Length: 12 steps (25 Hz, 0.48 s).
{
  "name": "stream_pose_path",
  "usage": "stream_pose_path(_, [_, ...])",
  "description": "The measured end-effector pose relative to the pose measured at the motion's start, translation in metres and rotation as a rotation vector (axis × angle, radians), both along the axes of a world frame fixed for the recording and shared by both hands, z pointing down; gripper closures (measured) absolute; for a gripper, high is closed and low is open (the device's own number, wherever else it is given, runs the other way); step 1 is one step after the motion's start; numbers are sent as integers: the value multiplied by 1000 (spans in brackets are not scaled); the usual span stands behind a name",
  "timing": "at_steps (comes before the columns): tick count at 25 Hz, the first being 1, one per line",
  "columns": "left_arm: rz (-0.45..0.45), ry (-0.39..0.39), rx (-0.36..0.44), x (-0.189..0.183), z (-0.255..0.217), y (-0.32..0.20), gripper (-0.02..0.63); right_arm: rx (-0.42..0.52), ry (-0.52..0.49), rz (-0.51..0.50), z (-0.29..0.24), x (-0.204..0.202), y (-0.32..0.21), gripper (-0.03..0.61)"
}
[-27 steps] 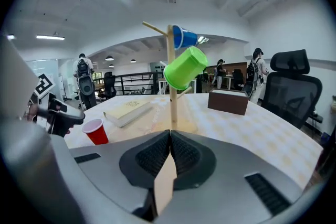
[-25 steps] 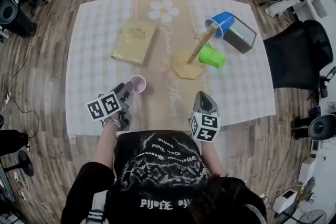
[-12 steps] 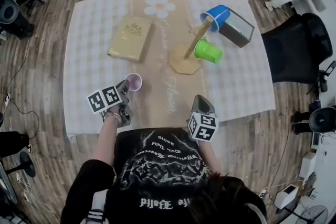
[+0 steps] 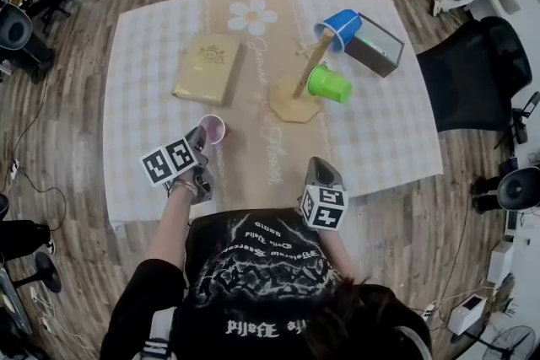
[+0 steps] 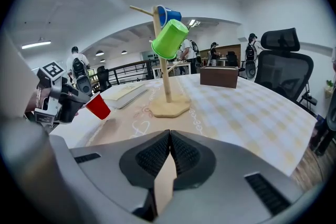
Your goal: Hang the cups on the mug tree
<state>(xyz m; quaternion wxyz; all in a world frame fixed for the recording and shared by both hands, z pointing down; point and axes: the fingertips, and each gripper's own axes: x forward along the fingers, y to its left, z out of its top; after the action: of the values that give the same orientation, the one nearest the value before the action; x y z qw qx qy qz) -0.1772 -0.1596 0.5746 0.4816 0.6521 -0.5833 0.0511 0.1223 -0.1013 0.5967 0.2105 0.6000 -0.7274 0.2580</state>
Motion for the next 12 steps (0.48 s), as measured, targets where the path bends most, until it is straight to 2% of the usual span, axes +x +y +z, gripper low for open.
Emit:
stream_pose_path(3, [17,-47,37,7,-15,-12,575,-2,1,-2,1,1,2,571])
stream_pose_path(8, [38,-209,135,16,-49,-33,577,-8,25,-48,1,4,4,572])
stream_pose_path(12, [35,-236,203,23,-71,-48,575,-8,39,-48,0,10,5,572])
